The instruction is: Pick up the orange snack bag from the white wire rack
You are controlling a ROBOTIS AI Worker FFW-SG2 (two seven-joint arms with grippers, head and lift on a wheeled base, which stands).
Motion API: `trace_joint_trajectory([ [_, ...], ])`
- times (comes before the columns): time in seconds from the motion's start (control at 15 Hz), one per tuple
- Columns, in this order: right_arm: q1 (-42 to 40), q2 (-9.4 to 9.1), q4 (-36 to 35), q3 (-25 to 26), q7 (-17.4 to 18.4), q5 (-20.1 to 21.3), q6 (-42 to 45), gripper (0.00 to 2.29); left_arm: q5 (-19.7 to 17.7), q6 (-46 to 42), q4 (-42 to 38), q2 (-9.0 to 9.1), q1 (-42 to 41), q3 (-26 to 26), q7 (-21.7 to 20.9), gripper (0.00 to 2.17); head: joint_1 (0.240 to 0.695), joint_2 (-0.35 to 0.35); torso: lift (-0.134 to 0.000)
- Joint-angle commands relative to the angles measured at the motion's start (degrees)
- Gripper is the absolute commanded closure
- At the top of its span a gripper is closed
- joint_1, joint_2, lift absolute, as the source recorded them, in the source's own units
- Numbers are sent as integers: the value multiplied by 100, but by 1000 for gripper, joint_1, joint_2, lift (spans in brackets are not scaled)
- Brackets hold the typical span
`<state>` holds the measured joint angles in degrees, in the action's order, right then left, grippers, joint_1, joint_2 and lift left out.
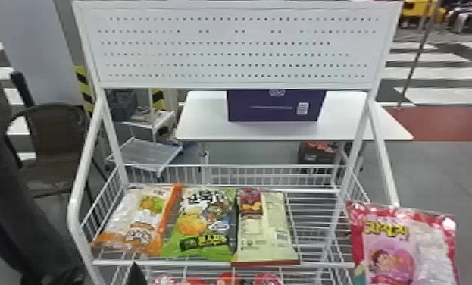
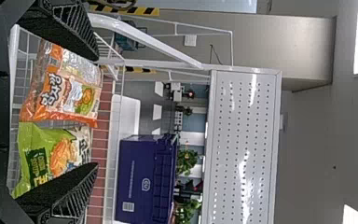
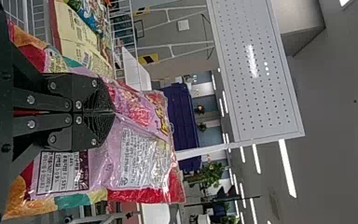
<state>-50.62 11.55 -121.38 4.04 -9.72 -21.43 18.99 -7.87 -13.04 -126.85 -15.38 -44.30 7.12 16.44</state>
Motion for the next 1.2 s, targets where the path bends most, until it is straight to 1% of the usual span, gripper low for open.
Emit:
trace_joint_trajectory([
  [0.0, 0, 5, -9, 0, 5, 7, 3, 2148, -4, 0, -16, 0, -8, 0, 0, 80, 499, 0, 0],
  [0.67, 9, 5, -9, 0, -4, -1, 3, 2148, 5, 35, 72, 0, 80, 0, -35, 80, 499, 0, 0],
  [0.87, 26, -4, 0, -18, -4, -1, 3, 2148, 67, 369, 608, 35, 862, 97, -114, 80, 499, 0, 0],
  [1.0, 61, -13, 27, -70, -4, 7, 3, 2148, 49, 1195, 1083, 44, 1723, 184, -123, 80, 499, 0, 0],
  [1.13, 70, -21, 44, -70, -4, 16, 3, 2148, 14, 1810, 1593, 35, 2479, 264, -176, 80, 499, 0, 0],
])
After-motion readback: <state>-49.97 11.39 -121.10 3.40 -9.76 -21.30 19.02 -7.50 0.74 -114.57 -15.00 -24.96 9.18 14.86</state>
